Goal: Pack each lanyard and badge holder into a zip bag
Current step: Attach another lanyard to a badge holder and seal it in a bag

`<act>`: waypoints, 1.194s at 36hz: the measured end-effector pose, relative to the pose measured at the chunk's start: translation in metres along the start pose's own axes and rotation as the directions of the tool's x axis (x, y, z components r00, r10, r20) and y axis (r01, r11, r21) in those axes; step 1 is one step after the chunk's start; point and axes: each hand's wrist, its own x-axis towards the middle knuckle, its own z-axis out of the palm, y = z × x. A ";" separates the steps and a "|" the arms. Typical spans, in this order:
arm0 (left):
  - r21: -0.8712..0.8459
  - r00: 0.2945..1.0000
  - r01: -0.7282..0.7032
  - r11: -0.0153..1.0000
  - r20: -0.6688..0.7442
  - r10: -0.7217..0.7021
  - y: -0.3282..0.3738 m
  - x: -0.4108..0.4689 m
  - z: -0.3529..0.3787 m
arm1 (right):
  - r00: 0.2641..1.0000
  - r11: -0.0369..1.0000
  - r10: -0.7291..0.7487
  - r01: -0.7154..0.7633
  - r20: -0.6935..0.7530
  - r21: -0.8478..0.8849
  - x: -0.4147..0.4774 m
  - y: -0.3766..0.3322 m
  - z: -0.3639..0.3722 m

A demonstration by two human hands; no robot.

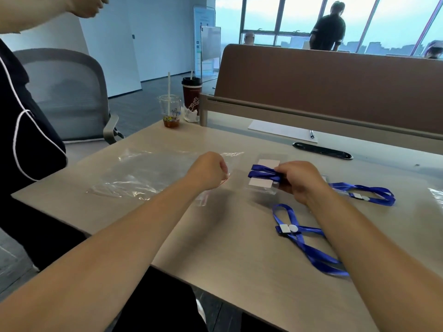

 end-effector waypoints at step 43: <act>0.094 0.956 -0.291 0.952 0.065 0.286 0.049 -0.001 0.060 | 0.981 0.978 0.194 -0.194 0.006 0.081 -0.010 0.015 -0.048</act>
